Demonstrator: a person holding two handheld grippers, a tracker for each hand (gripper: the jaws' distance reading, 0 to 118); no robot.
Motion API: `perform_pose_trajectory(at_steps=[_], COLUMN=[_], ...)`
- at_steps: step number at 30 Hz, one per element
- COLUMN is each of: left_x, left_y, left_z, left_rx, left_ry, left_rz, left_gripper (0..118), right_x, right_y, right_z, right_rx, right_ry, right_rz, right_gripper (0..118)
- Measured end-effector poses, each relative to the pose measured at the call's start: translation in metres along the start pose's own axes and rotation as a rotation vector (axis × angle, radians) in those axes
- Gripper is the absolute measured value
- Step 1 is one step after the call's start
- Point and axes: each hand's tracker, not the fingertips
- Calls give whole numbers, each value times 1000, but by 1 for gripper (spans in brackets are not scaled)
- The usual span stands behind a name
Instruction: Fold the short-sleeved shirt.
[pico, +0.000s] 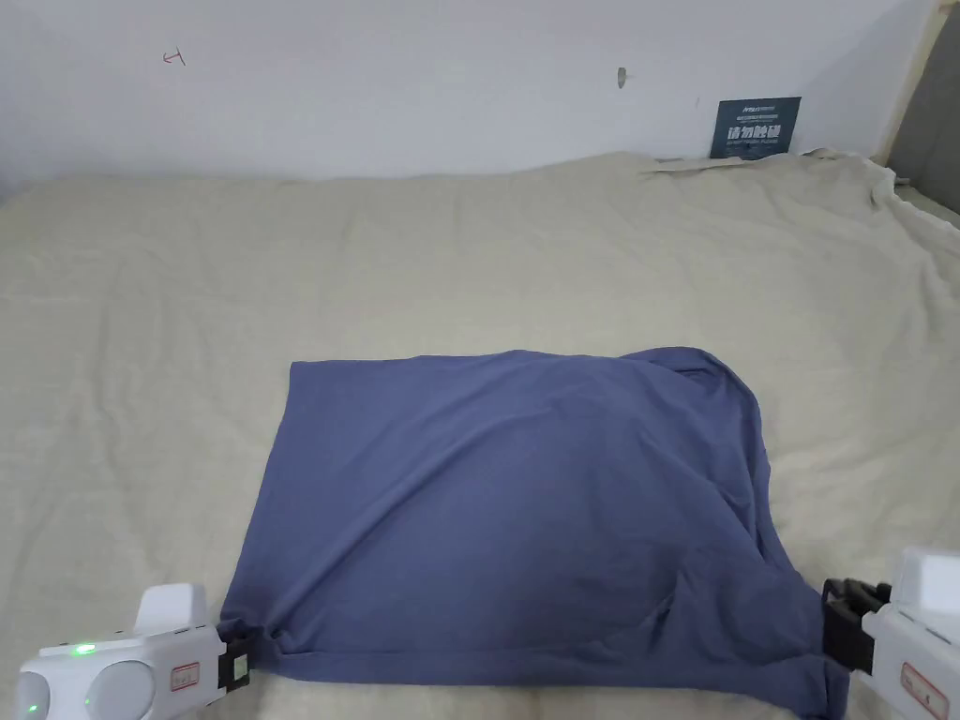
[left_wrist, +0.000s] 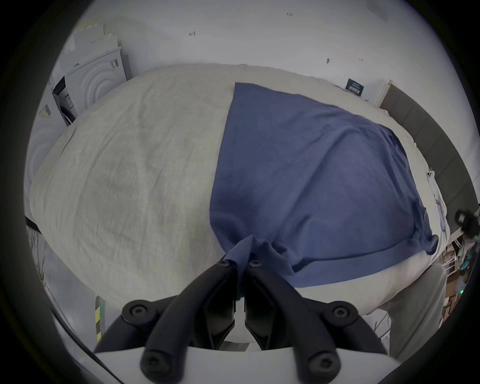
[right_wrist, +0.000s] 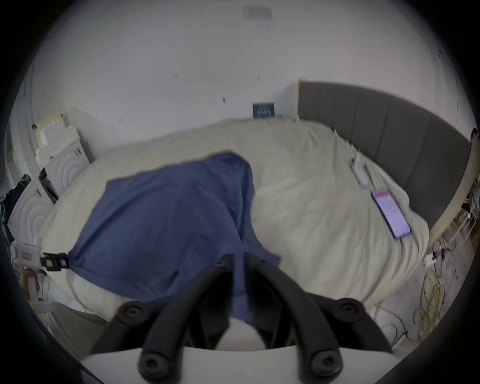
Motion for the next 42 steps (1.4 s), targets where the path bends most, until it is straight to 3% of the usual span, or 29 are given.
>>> perform_pose_trajectory(at_steps=[2, 4, 5, 12, 14, 15, 16, 17, 18, 20, 27, 34, 42], left_x=[0, 1, 0, 3, 5, 5, 5, 5, 5, 5, -2, -5, 5], left_y=[4, 7, 8, 14, 15, 15, 15, 15, 15, 15, 19, 56, 118], left_z=[8, 13, 15, 26, 27, 27, 27, 25, 25, 24, 29, 38, 17], left_rx=[17, 37, 41, 72, 75, 74, 74, 75, 74, 74, 111, 188, 252], left_ry=[-15, -21, -24, -35, -36, -36, -35, -34, -35, -33, -42, -44, -6], left_rz=[4, 3, 4, 0, 2, 3, 4, 4, 4, 5, 53, 79, 60], left_gripper=[3, 3, 3, 3, 3, 3, 3, 3, 3, 3, 3, 3, 3], right_x=[7, 14, 15, 11, 8, 4, 2, 1, 0, -5, -9, -10, -11], right_y=[-14, -26, -31, -54, -56, -56, -57, -57, -58, -56, -35, 28, 96], right_z=[-12, -24, -29, -59, -66, -64, -66, -67, -68, -61, -32, -9, -55], right_rx=[-48, -99, -120, -208, -218, -224, -229, -234, -235, -226, -145, 10, 57], right_ry=[-18, -16, -25, -53, -58, -61, -57, -40, -28, -31, 11, 73, 72], right_rz=[-25, -38, -45, -29, -22, -21, -18, -19, -19, 25, 70, 71, 51], right_gripper=[42, 78, 87, 90, 84, 75, 55, 41, 38, 8, 7, 7, 7])
